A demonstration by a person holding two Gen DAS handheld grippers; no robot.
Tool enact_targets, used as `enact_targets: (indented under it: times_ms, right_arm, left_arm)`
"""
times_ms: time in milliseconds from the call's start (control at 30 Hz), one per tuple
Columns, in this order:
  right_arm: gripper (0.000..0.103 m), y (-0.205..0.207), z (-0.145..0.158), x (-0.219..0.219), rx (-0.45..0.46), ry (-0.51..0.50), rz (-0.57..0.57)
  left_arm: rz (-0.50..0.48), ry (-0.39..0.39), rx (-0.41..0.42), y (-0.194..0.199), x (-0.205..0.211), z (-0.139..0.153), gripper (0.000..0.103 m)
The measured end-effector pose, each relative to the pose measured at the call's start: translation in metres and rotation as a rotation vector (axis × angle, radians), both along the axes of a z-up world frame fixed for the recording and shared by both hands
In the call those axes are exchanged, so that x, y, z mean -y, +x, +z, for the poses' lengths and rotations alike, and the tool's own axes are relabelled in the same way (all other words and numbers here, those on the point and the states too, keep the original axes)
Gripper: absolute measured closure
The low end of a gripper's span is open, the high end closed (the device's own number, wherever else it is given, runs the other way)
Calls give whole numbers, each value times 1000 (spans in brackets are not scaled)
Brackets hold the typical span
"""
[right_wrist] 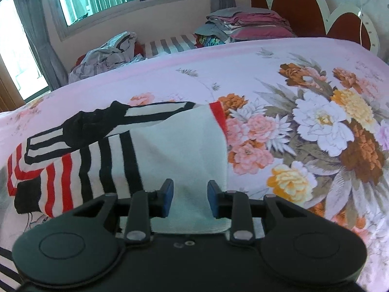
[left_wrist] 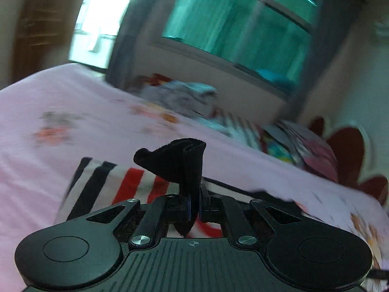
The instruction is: Fold small clothes
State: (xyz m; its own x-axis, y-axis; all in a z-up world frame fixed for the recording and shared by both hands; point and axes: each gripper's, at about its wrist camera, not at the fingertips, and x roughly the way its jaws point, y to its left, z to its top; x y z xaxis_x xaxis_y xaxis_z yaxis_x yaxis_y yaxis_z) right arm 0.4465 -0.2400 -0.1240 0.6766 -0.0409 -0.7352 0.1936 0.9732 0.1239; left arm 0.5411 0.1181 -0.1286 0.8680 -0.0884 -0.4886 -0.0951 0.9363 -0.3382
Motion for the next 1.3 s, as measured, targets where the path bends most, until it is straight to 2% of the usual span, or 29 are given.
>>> enact_targets:
  times_ms: [200,267,367,567,600,633,667,700,767,833,900,967,1067,1133,1200,1300]
  right_arm:
    - [72,-10,4,14,17,31,1]
    - [72,-14,5,19,20,44,-1]
    - [72,-20,6,28,26,75,-10]
    - [70,-31,12,45,28,83,-23]
    - [69,-33,13,48,26,84,-24]
    - [69,-35,14,51,26,84,-27]
    - [69,-37,15,53,25,83,-33]
    - [67,-38,16,56,23,88,-38]
    - [66,-38,16,58,21,107,-40]
    - [66,-35,16,56,16,122,-33]
    - [65,-30,15,50,22,166,-9]
    - [65,-22,12,39,26,214,27]
    - [65,-8,6,15,18,255,89]
    - [65,4,-2,-2,8,262,126]
    - [65,17,-12,-16,-14,282,146]
    - [64,36,-26,-32,-40,319,163]
  left_arm:
    - [-142,86,-22,15,83,16,99]
    - [-207,126,-53,22,111,16,99]
    - [-292,182,-114,26,146,2,98]
    - [-388,277,-228,33,211,-26,98]
    - [-397,287,-231,32,218,-28,93]
    - [-429,285,-223,33,227,-29,83]
    - [-468,264,-213,30,233,-29,51]
    - [-510,231,-200,25,237,-28,32]
    - [-552,194,-151,14,241,-23,31]
    - [-526,216,-111,0,234,-12,31]
    - [-472,206,-68,-14,211,-1,31]
    - [-388,206,-49,-27,174,9,31]
    - [-233,261,-27,-54,105,18,31]
    - [-138,333,-36,-76,61,17,31]
    - [-83,377,-73,-93,29,12,31]
    - [-57,353,-160,-104,-7,-3,31]
